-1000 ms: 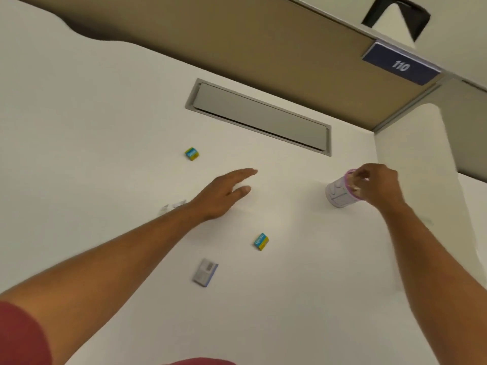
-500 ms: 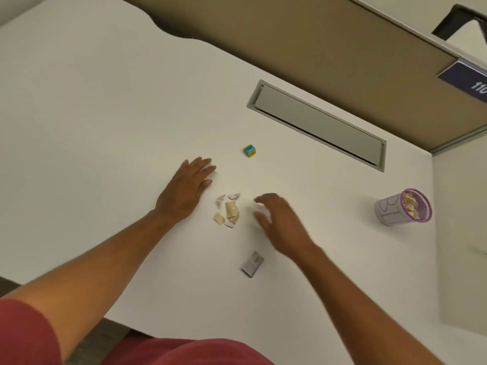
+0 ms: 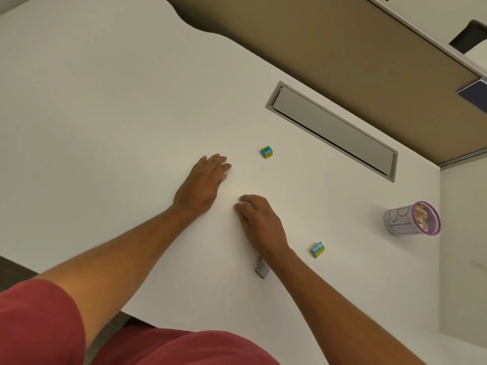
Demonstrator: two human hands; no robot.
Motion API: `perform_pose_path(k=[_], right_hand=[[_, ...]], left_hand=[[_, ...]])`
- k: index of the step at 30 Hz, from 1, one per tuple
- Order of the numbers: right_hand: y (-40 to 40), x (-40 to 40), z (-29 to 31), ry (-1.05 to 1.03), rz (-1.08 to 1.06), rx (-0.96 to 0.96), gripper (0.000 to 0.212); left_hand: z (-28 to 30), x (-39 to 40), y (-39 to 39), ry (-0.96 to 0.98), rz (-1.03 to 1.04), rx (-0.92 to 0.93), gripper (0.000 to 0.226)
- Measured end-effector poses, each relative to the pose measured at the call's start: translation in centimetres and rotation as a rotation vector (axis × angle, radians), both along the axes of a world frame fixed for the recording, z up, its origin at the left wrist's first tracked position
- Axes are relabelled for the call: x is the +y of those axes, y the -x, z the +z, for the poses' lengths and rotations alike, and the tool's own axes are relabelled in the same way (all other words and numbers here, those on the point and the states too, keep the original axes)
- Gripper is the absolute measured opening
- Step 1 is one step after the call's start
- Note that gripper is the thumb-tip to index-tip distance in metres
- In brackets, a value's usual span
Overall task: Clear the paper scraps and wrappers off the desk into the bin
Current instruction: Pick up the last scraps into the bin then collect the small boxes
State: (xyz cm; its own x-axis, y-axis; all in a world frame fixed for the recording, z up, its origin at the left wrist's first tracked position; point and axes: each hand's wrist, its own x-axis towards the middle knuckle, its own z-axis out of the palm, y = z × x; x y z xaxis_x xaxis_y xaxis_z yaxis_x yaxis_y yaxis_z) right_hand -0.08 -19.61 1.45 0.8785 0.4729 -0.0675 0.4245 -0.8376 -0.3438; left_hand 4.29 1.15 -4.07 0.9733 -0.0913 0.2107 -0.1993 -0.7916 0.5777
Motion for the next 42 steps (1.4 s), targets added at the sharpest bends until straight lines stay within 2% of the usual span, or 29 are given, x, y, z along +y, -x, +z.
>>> perform_pose_path(k=[4, 6, 9, 11, 13, 15, 21, 27, 30, 33, 36, 38, 40, 42], right_hand=[[-1.6, -1.8, 2.2, -0.177, -0.107, 0.147, 0.037], [-2.7, -2.6, 3.4, -0.18, -0.117, 0.219, 0.043], [-3.0, -2.8, 4.2, 0.013, 0.023, 0.347, 0.069], [-2.4, -2.5, 3.6, 0.249, 0.18, 0.223, 0.078], [-1.5, -2.1, 3.0, 0.386, 0.236, 0.127, 0.074], [-0.7, -1.9, 2.5, 0.42, 0.23, 0.078, 0.069], [1.5, -0.9, 2.1, 0.424, 0.109, 0.086, 0.063], [2.3, -0.7, 1.2, 0.393, 0.05, 0.025, 0.036], [2.0, -1.1, 0.8, 0.265, -0.031, 0.044, 0.022], [1.9, -1.3, 0.3, 0.103, -0.094, 0.03, 0.021], [1.7, -1.6, -0.2, 0.041, -0.192, -0.045, 0.016], [1.2, -2.1, -0.1, -0.108, -0.42, -0.053, 0.018], [0.5, -3.1, 0.3, -0.389, -0.774, 0.078, 0.02], [-0.1, -4.8, 0.8, -0.658, -1.036, 0.251, 0.014]], left_hand=[[-0.5, 0.1, 0.0, -0.028, -0.011, -0.031, 0.033], [-0.6, 0.2, 0.1, -0.034, -0.009, -0.043, 0.032], [-0.6, 0.1, 0.1, -0.045, -0.009, -0.059, 0.031], [-0.4, 0.1, 0.1, -0.048, -0.009, -0.076, 0.03], [-0.3, 0.1, 0.2, -0.041, -0.004, -0.081, 0.03], [-0.1, 0.0, 0.3, -0.038, -0.003, -0.079, 0.03], [0.1, -0.1, 0.3, -0.035, -0.007, -0.048, 0.032], [0.3, -0.1, 0.5, -0.033, -0.01, -0.034, 0.031], [0.4, 0.0, 0.5, -0.048, -0.021, -0.038, 0.031], [0.4, -0.1, 0.4, -0.067, -0.025, -0.037, 0.031], [0.4, -0.1, 0.3, -0.084, -0.03, -0.015, 0.031], [0.5, -0.1, 0.3, -0.093, -0.029, -0.011, 0.032], [0.5, -0.2, 0.3, -0.088, -0.017, -0.004, 0.031], [0.4, -0.3, 0.3, -0.088, -0.006, 0.005, 0.032]])
